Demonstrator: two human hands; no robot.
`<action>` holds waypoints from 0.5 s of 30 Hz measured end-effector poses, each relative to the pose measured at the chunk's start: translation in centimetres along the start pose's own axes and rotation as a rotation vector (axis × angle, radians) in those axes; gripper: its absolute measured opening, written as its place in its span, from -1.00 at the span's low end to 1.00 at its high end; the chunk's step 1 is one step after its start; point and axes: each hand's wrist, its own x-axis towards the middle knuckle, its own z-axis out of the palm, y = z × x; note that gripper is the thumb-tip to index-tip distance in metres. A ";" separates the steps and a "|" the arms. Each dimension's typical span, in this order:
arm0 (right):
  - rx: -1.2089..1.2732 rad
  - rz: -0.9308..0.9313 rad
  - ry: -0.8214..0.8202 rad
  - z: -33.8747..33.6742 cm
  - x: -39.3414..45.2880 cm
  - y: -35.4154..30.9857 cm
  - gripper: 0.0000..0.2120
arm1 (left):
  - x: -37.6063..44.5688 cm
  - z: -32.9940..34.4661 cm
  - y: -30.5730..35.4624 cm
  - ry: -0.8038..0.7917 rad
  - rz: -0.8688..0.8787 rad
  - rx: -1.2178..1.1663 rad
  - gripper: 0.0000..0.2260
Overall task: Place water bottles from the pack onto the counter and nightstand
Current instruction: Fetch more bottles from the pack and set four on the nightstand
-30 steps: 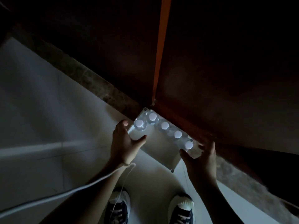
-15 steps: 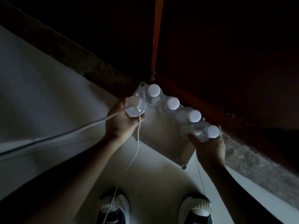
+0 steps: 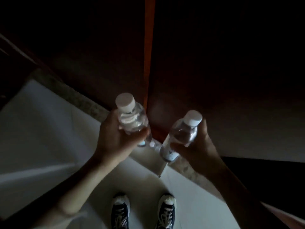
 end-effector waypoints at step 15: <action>0.323 -0.663 -0.153 -12.9 -15.8 -51.6 -0.53 | -1.5 -14.8 49.7 -0.081 0.281 -0.367 -0.83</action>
